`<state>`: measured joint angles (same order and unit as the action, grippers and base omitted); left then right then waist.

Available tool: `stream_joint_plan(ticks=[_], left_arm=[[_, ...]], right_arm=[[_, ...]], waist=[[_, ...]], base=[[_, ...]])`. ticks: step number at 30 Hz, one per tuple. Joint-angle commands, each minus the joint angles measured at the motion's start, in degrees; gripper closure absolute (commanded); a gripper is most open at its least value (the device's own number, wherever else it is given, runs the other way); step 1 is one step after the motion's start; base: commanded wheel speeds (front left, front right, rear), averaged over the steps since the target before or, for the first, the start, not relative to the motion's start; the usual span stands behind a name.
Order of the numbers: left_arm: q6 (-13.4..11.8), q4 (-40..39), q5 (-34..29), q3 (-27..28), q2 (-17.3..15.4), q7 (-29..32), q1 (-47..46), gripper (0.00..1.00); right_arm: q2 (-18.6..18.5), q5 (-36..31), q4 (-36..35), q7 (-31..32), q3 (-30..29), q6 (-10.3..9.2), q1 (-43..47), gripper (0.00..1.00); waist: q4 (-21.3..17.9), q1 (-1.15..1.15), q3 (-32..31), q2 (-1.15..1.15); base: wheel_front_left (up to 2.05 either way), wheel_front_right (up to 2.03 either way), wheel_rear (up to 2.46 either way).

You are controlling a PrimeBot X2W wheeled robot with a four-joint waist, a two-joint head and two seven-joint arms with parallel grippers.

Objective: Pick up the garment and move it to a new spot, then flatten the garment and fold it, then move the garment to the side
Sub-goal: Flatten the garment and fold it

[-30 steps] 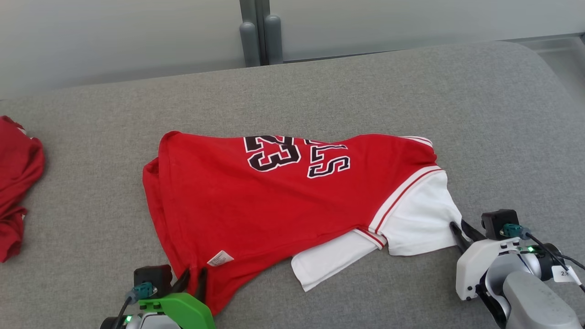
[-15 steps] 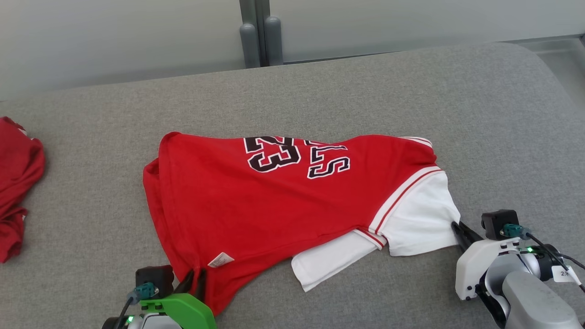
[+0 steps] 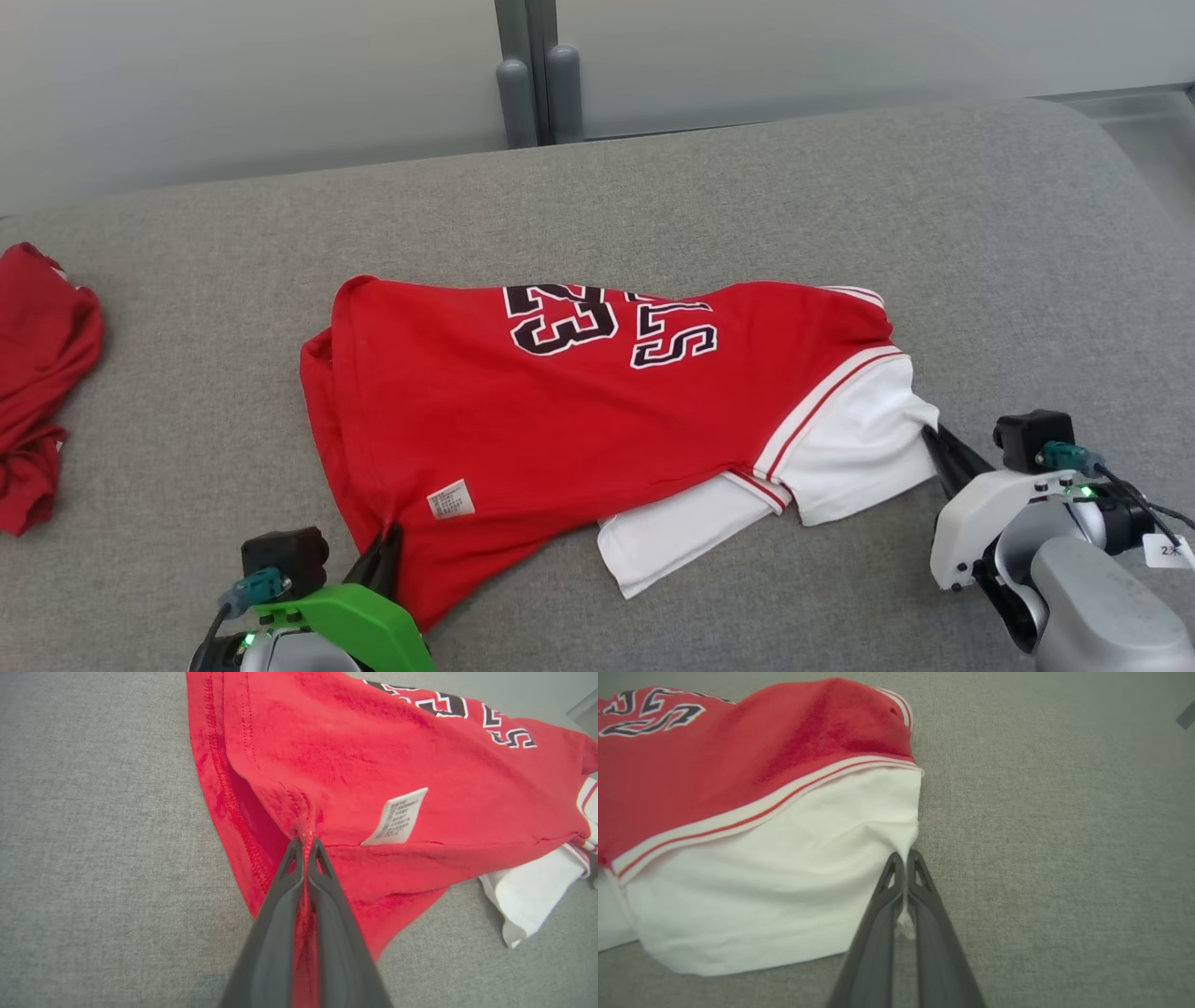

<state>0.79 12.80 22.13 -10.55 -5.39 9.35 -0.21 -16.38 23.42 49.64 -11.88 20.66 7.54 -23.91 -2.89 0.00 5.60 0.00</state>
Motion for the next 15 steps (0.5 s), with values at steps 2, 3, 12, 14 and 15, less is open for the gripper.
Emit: stream_joint_plan(ticks=[2,3,12,14,15], left_arm=[[0.26,-2.58,1.64,1.00,-0.21,0.49,1.01,1.00],[0.31,-3.86,2.08,1.36,-0.37,0.63,1.33,1.00],[-0.44,-24.92,9.30,6.64,-0.73,2.71,3.67,1.00],[-0.68,-29.71,10.16,7.25,-0.70,3.20,3.49,1.00],[-0.74,-32.20,10.66,7.38,-0.73,3.63,3.27,1.00]], right_arm=[[-1.36,1.66,-2.33,-0.60,-0.28,-0.10,-0.49,1.00],[-1.81,2.39,-3.46,-0.74,-0.46,-0.10,-0.23,1.00],[-7.83,12.65,-26.26,0.62,-7.41,-0.10,4.28,1.00],[-8.66,14.79,-32.96,1.60,-10.20,-0.10,5.65,1.00],[-8.94,15.67,-36.62,2.26,-11.77,-0.10,6.35,1.00]], waist=[[0.06,0.00,-0.61,0.00],[0.00,0.00,-0.87,0.00],[-1.42,0.00,-2.06,0.00],[-1.83,0.00,-2.18,0.00],[-2.00,0.00,-2.20,0.00]], base=[[0.00,0.00,0.00],[0.00,0.00,0.00],[0.00,0.00,0.00],[0.00,0.00,0.00],[0.00,0.00,0.00]])
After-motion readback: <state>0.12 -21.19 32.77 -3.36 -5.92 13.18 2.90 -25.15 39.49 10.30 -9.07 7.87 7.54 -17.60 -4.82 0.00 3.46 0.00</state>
